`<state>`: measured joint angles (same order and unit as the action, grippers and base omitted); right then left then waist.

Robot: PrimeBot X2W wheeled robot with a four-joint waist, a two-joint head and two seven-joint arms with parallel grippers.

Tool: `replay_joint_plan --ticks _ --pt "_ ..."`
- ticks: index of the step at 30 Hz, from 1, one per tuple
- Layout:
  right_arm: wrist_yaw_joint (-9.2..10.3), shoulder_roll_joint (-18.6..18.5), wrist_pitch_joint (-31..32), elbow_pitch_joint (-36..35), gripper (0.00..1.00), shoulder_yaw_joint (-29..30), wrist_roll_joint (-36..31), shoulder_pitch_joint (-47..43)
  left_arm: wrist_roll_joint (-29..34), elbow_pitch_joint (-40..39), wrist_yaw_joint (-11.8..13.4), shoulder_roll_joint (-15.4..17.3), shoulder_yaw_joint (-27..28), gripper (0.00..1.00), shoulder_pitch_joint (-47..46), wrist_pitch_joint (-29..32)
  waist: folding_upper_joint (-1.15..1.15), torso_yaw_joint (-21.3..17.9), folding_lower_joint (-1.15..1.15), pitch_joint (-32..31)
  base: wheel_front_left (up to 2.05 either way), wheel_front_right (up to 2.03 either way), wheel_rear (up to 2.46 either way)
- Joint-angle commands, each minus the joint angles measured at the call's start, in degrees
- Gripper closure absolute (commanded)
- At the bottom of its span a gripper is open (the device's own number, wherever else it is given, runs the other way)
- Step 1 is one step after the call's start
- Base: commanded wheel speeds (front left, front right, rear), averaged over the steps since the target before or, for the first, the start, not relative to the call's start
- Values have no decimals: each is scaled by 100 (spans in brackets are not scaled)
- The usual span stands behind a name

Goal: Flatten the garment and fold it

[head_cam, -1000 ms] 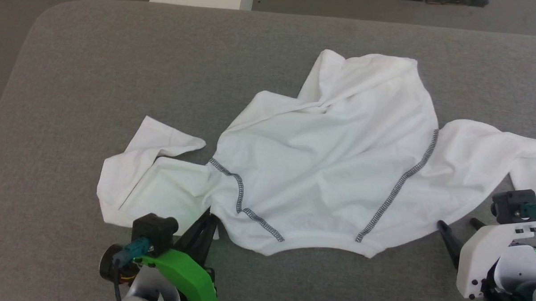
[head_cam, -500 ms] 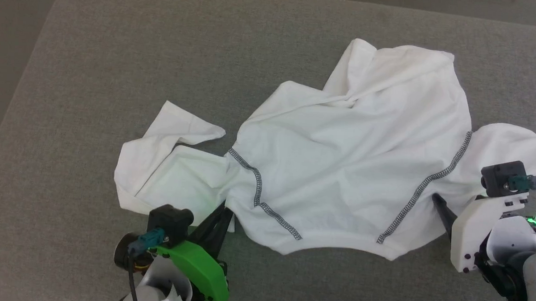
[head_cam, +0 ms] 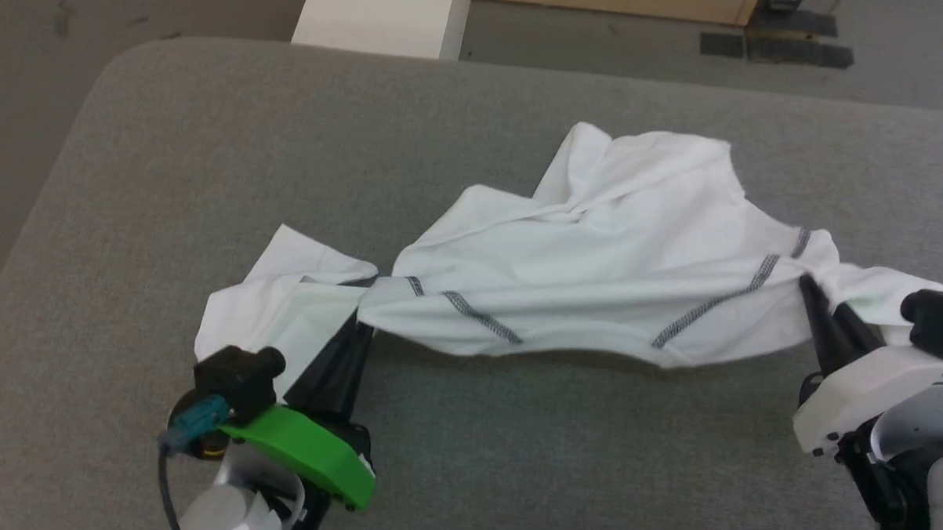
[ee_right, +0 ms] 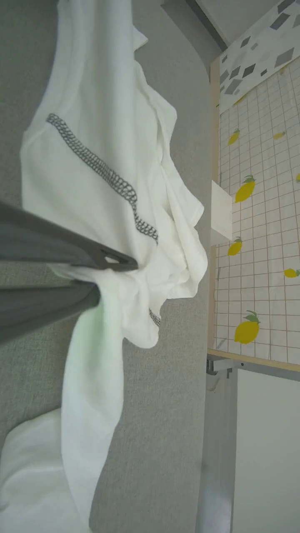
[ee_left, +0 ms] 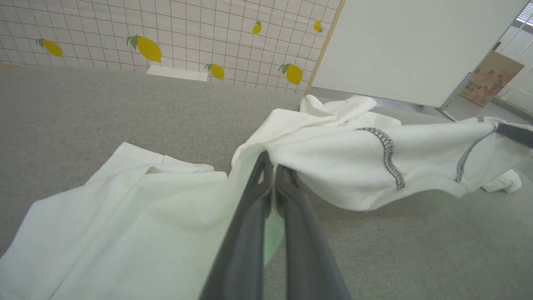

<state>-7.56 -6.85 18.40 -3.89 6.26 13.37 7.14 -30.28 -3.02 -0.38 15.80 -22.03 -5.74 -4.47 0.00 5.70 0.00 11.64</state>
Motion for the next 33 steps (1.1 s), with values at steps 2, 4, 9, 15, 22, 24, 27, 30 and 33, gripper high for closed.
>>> replay_joint_plan --ticks 2,4,9,15,22,24,27,30,33 --pt "8 48 -226 -180 100 75 86 195 -37 -125 60 27 129 100 -178 -55 0 -310 0 -441 0 0 0" --pt "8 87 -338 -286 100 100 122 355 -58 -239 104 28 244 100 -335 -96 0 -384 0 -608 0 0 0" --pt "8 105 -286 -519 100 -31 164 830 -146 -540 132 69 358 100 -840 181 0 -516 0 -948 0 0 0" --pt "8 -31 -4 -694 100 -264 202 1579 -330 -690 137 137 526 100 -1784 717 0 -607 0 -1186 0 0 0" --pt "8 -259 377 -606 100 -539 280 2585 -534 -601 206 217 746 100 -2875 1294 0 -674 0 -1350 0 0 0" --pt "8 -298 507 -527 100 -624 312 2852 -645 -545 227 187 790 100 -3154 1451 0 -681 0 -1366 0 0 0" --pt "8 -282 700 -336 100 -674 361 3245 -694 -379 224 227 796 100 -3562 1693 0 -693 0 -1339 0 0 0" --pt "8 -265 899 3 100 -670 354 3691 -693 -78 179 308 720 100 -3972 2006 0 -713 0 -1231 0 0 0" --pt "8 -309 1052 421 100 -775 247 4131 -681 268 139 390 608 100 -4334 2361 0 -747 0 -1034 0 0 0"
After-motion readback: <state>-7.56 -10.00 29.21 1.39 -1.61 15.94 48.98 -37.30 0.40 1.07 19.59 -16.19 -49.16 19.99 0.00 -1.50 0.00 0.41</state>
